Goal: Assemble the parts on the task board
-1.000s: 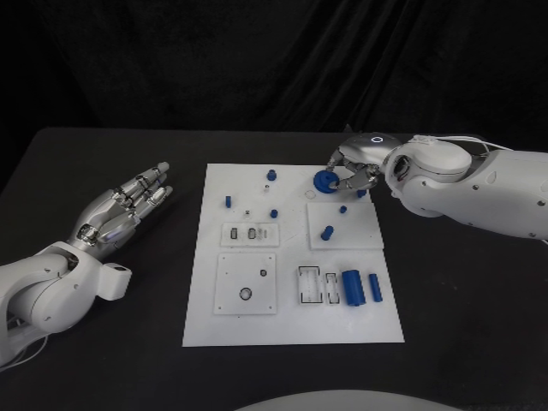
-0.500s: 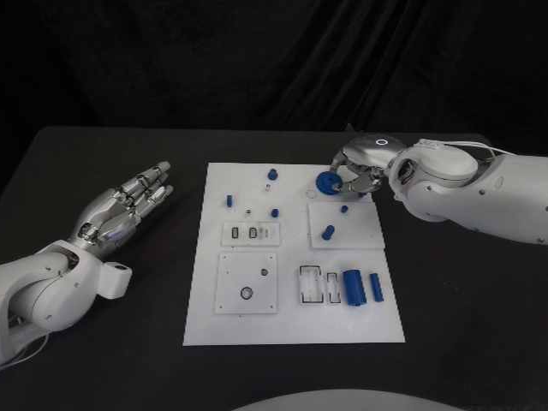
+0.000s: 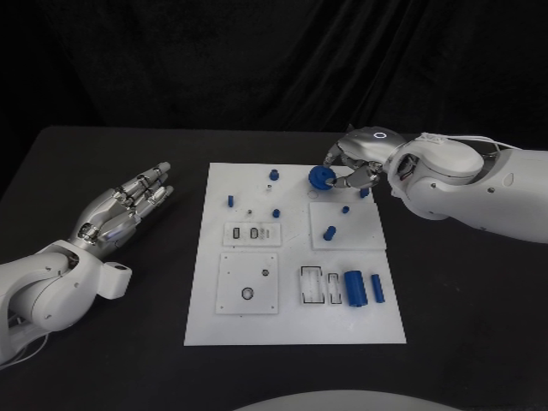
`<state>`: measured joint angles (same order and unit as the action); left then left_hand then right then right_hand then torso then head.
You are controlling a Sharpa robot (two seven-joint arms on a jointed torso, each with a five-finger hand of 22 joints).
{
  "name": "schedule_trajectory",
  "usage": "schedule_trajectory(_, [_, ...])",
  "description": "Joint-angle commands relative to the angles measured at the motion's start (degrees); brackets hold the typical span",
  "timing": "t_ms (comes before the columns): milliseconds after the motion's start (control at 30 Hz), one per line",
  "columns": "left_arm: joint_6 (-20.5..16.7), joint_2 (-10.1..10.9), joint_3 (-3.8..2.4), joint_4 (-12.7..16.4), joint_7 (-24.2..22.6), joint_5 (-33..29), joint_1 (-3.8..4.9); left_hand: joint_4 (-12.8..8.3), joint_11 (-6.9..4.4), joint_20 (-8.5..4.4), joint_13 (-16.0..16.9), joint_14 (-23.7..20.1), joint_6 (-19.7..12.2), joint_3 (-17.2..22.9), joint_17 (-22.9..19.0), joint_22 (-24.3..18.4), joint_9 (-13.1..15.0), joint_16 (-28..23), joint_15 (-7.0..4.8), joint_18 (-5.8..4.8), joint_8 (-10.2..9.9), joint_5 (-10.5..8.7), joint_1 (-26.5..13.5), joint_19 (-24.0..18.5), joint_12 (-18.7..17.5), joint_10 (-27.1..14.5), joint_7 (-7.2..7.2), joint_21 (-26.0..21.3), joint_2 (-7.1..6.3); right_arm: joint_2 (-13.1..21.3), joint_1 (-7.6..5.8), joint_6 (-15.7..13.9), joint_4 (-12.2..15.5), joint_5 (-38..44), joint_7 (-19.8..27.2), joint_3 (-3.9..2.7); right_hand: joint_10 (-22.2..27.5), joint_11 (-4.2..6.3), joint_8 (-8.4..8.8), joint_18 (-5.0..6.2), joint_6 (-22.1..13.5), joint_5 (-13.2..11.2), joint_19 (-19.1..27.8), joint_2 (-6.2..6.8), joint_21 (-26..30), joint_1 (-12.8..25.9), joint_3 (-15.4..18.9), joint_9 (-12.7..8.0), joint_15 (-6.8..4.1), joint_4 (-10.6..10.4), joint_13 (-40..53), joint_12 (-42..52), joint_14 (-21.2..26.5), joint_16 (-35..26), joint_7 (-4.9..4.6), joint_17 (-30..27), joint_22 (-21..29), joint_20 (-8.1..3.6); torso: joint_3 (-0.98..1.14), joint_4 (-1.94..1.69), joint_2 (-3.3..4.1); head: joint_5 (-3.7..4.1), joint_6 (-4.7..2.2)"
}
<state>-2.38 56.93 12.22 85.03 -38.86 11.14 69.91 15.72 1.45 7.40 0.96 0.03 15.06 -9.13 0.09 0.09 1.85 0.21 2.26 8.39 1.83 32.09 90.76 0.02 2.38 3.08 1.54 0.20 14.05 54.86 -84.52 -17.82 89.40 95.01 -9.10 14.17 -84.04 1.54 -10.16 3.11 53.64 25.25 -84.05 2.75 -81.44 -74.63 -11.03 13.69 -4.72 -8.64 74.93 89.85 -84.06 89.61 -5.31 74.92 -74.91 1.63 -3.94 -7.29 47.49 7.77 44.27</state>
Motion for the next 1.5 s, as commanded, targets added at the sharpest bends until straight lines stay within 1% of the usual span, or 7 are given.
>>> schedule_trajectory(33, [0.7, -0.1, -0.04, 0.1, -9.5, 0.0, 0.09, 0.0, 0.26, 0.46, -0.1, 0.0, 0.2, 0.5, -0.1, -0.1, 0.1, -0.2, 0.33, 0.14, 0.1, 0.18, 0.6, 0.0, -0.3, 0.0, 0.28, -0.2, -0.11, -0.4, -0.30, -0.7, 0.5, 0.5, -0.9, -0.01, -6.0, 0.49, -0.06, -0.59, 2.8, 0.3, -0.5, -0.06, -0.4, 0.5, -0.1, 4.8, -0.53, -0.3, 15.1, 0.2, -5.9, 0.2, 2.51, 14.8, -8.6, -0.36, -0.04, 0.04, -0.04, 0.02, 0.05])
schedule_trajectory(500, [0.9, -0.6, -0.04, -0.1, -9.3, 0.0, 0.09, 0.1, 0.43, 0.66, -0.1, 0.0, 0.2, 0.7, -0.1, -0.1, 0.1, -0.2, 0.32, 0.61, 0.1, 0.12, 0.4, 0.0, -0.3, 0.0, 0.41, -0.2, -0.32, -5.5, -0.54, 0.7, -0.7, 0.5, 0.2, -0.02, -6.0, 0.42, 0.30, -0.63, 2.2, -0.4, -0.6, -0.04, -0.5, 0.8, -0.3, 4.9, -0.51, -0.4, 15.1, 0.2, -5.9, 0.2, 2.36, 14.8, -8.7, -0.39, 0.03, -0.01, -0.01, 0.28, 0.07])
schedule_trajectory(667, [1.1, -0.8, -0.04, -0.2, -9.2, 0.0, 0.09, 0.1, 0.49, 0.73, -0.1, 0.0, 0.2, 0.9, -0.1, -0.1, 0.1, -0.2, 0.31, 0.80, 0.1, 0.12, 0.4, 0.0, -0.3, 0.0, 0.42, -0.2, -0.40, -8.5, -0.53, 1.0, -2.3, 0.5, 0.8, -0.04, -6.0, 0.35, 0.49, -0.61, 1.9, -0.9, -0.6, -0.03, -0.4, 0.8, -0.4, 5.0, -0.47, -0.3, 15.1, 0.2, -5.9, 0.1, 2.26, 14.8, -8.7, -0.37, 0.03, -0.08, 0.01, 0.43, -0.02])
schedule_trajectory(867, [1.3, -1.0, -0.04, -0.4, -9.0, 0.0, 0.09, 0.1, 0.49, 0.74, -0.1, 0.0, 0.2, 1.0, -0.1, -0.1, 0.1, -0.2, 0.34, 0.78, 0.1, 0.12, 0.3, 0.0, -0.3, 0.0, 0.46, -0.2, -0.43, -11.6, -0.47, 1.9, -4.2, 0.5, 1.3, -0.04, -6.0, 0.31, 0.61, -0.61, 1.8, -1.2, -0.6, -0.05, -0.4, 0.8, -0.5, 5.1, -0.44, -0.3, 15.1, 0.2, -5.8, 0.1, 2.21, 14.7, -8.7, -0.36, 0.00, -0.05, 0.02, 0.21, 0.12])
schedule_trajectory(1200, [1.6, -1.4, -0.04, -0.7, -8.9, 0.0, 0.09, 0.1, 0.49, 0.75, -0.1, 0.0, 0.3, 1.1, -0.1, -0.1, 0.1, -0.2, 0.36, 0.76, 0.1, 0.11, 0.3, 0.0, -0.3, 0.0, 0.49, -0.2, -0.46, -14.6, -0.26, 3.6, -6.4, 0.5, 1.5, -0.04, -6.0, 0.12, 0.99, -0.54, 1.3, -2.3, -0.5, -0.09, -0.1, 1.0, -0.6, 5.2, -0.30, -0.2, 15.1, 0.2, -5.8, -0.1, 1.96, 14.5, -8.5, -0.27, -0.06, -0.22, 0.00, 0.49, 0.39])
schedule_trajectory(1367, [1.7, -1.5, -0.04, -0.8, -8.9, 0.0, 0.09, 0.0, 0.48, 0.78, -0.1, 0.0, 0.3, 1.3, -0.1, -0.1, 0.1, -0.2, 0.37, 0.80, 0.1, 0.12, 0.3, 0.0, -0.3, 0.0, 0.54, -0.2, -0.51, -15.2, -0.19, 4.0, -6.9, 0.5, 1.6, -0.04, -6.0, -0.05, 1.63, -0.48, 0.4, -2.6, -0.3, -0.06, 0.2, 1.1, -0.8, 5.2, -0.15, -0.2, 15.1, 0.2, -5.7, -0.3, 1.76, 14.3, -8.4, -0.15, -0.06, -0.19, 0.02, 0.43, 0.42])
schedule_trajectory(1500, [1.8, -1.6, -0.04, -0.9, -8.8, 0.0, 0.09, 0.0, 0.49, 0.81, -0.1, 0.0, 0.3, 1.3, -0.1, -0.1, 0.1, -0.2, 0.37, 0.87, 0.1, 0.11, 0.3, 0.0, -0.3, 0.0, 0.54, -0.2, -0.52, -15.4, -0.15, 4.8, -7.1, 0.5, 1.2, -0.04, -6.0, -0.52, 3.42, -0.26, -2.2, -3.0, 0.2, 0.23, 1.0, 1.4, -1.3, 4.7, 0.23, 0.0, 15.1, 0.2, -5.5, -0.9, 1.25, 13.7, -7.9, 0.21, -0.04, -0.07, 0.00, 0.35, 0.46])
